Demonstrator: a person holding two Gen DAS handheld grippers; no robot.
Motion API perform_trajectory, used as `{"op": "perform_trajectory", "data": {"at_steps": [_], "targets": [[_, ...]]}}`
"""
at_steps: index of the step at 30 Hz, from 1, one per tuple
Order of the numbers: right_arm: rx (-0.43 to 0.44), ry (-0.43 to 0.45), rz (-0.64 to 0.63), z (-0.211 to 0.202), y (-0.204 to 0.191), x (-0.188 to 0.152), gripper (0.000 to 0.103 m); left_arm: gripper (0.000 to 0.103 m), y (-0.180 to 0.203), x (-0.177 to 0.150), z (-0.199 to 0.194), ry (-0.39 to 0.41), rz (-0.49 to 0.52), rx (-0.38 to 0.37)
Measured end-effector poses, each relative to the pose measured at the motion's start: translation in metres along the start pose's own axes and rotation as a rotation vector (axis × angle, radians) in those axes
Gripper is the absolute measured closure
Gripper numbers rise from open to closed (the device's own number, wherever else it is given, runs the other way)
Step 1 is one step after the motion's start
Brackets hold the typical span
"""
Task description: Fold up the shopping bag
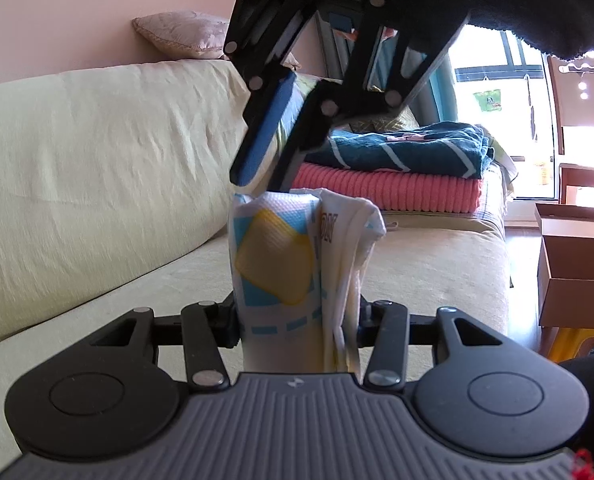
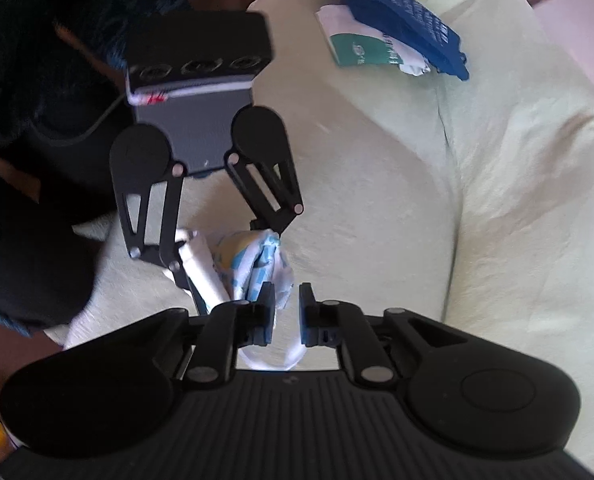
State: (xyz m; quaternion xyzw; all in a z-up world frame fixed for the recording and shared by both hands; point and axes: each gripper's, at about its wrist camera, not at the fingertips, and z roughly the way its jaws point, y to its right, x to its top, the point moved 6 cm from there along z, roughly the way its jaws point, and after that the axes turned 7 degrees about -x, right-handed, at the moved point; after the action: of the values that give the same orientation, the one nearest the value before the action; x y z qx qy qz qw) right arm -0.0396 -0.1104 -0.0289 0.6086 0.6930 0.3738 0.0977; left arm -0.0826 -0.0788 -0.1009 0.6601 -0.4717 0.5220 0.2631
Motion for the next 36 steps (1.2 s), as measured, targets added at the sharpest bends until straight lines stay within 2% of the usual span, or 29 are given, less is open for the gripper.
{"op": "perform_trajectory", "data": {"at_steps": [3,6,8,10,14,16,17,19,22,23,24,26,28,30,32,34,36], "targets": [[-0.020,-0.012,0.144,-0.001,0.017,-0.015,0.095,0.051,-0.001,-0.001,-0.001,0.016,-0.019,0.003],[-0.058,-0.058,0.481,0.006,0.036,-0.057,0.094,0.051,-0.004,-0.002,-0.003,0.033,-0.042,0.008],[-0.041,-0.081,0.784,0.019,0.032,-0.096,0.091,0.051,-0.006,-0.002,-0.004,0.034,-0.051,0.010],[-0.015,-0.067,0.919,0.031,0.005,-0.121,0.091,0.051,-0.007,-0.002,-0.004,0.033,-0.057,0.010],[-0.011,-0.093,0.960,0.055,-0.030,-0.135,0.091,0.051,-0.006,0.001,-0.001,0.014,-0.042,0.010],[-0.013,-0.078,1.034,0.068,-0.036,-0.139,0.090,0.051,-0.005,0.001,0.001,0.010,-0.042,0.013],[-0.016,-0.065,1.076,0.072,-0.037,-0.142,0.086,0.051,-0.005,0.001,0.001,0.008,-0.042,0.014],[-0.048,-0.060,1.159,0.084,-0.037,-0.148,0.081,0.050,-0.004,0.001,0.003,0.005,-0.042,0.018],[-0.096,-0.091,1.239,0.106,-0.045,-0.156,0.081,0.050,-0.003,0.001,0.004,0.001,-0.044,0.020],[-0.130,-0.072,1.243,0.106,-0.047,-0.156,0.095,0.050,-0.003,0.000,0.004,0.001,-0.047,0.021],[-0.153,-0.071,1.255,0.102,-0.048,-0.157,0.102,0.050,-0.004,0.000,0.004,0.002,-0.056,0.021],[-0.210,-0.062,1.276,0.092,-0.049,-0.157,0.103,0.050,-0.007,0.001,0.006,0.002,-0.071,0.026],[-0.312,0.002,1.273,0.066,-0.046,-0.152,0.103,0.050,-0.008,0.001,0.006,0.003,-0.081,0.029],[-0.361,0.086,1.255,0.043,-0.046,-0.144,0.103,0.050,-0.010,0.001,0.007,0.003,-0.093,0.031],[-0.420,0.199,1.211,0.007,-0.045,-0.123,0.103,0.050,-0.012,0.001,0.007,0.002,-0.106,0.034],[-0.457,0.304,1.107,-0.029,-0.047,-0.091,0.103,0.050,-0.013,0.002,0.009,0.000,-0.114,0.036],[-0.460,0.368,1.011,-0.049,-0.051,-0.065,0.103,0.050,-0.012,0.002,0.010,-0.002,-0.113,0.036]]}}
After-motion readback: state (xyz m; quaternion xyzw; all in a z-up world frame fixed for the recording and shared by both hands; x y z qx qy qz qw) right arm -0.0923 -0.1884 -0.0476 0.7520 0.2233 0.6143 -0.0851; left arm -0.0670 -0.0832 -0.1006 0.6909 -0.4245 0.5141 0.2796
